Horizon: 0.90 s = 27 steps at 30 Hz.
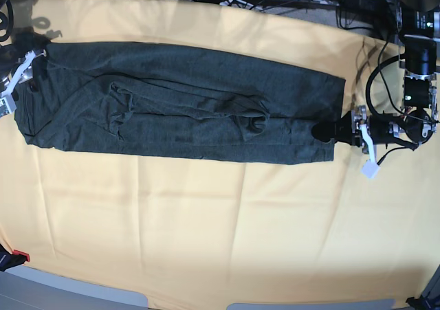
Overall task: Fold the T-shirt properly
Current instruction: 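Move the left gripper to the other strip end and grasp it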
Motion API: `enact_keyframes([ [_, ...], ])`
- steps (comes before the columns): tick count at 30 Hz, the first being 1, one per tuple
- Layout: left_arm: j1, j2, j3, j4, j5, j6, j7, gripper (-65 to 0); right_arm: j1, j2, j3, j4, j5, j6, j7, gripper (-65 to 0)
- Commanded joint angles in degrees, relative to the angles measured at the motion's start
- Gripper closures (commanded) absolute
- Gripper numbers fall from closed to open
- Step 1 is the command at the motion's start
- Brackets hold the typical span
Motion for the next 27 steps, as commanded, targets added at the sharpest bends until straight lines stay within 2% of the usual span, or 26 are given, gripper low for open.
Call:
enact_keyframes([
  [1,0.44,-0.04,0.81,0.76,2.09,1.33,3.66,-37.5,0.15,1.16,0.7,0.76,0.15,-0.17,1.09,-31.7],
  [7,0.48,-2.08,0.81,6.95,2.09,1.33,3.66,-37.5,0.15,1.16,0.7,0.76,0.15,-0.17,1.09,-31.7],
  [14,0.46,-2.01,0.81,7.3,2.09,0.61,3.66,-37.0,0.17,1.16,0.7,0.76,0.17,-0.2,1.09,-31.7],
  [15,0.46,-2.03,0.81,7.3,2.09,0.02,3.66,-34.3,0.17,1.16,0.7,0.76,0.15,-0.2,1.09,-31.7],
  [16,0.46,-2.03,0.81,7.3,2.09,-0.28,3.66,-28.9,0.15,1.16,0.7,0.76,0.13,-0.2,1.09,-31.7],
  [17,0.44,-2.03,0.81,7.3,2.09,-0.26,3.66,-20.8,0.15,1.16,0.7,0.76,0.13,-0.17,1.09,-31.7],
  [19,0.44,-2.08,0.79,7.3,2.09,-0.24,3.66,-0.3,0.15,1.16,0.7,0.76,0.13,-0.2,1.07,-31.7],
  [27,-0.57,-2.32,0.22,7.3,2.09,0.83,3.66,0.0,0.15,1.16,0.7,0.76,0.15,0.44,1.09,-31.3],
])
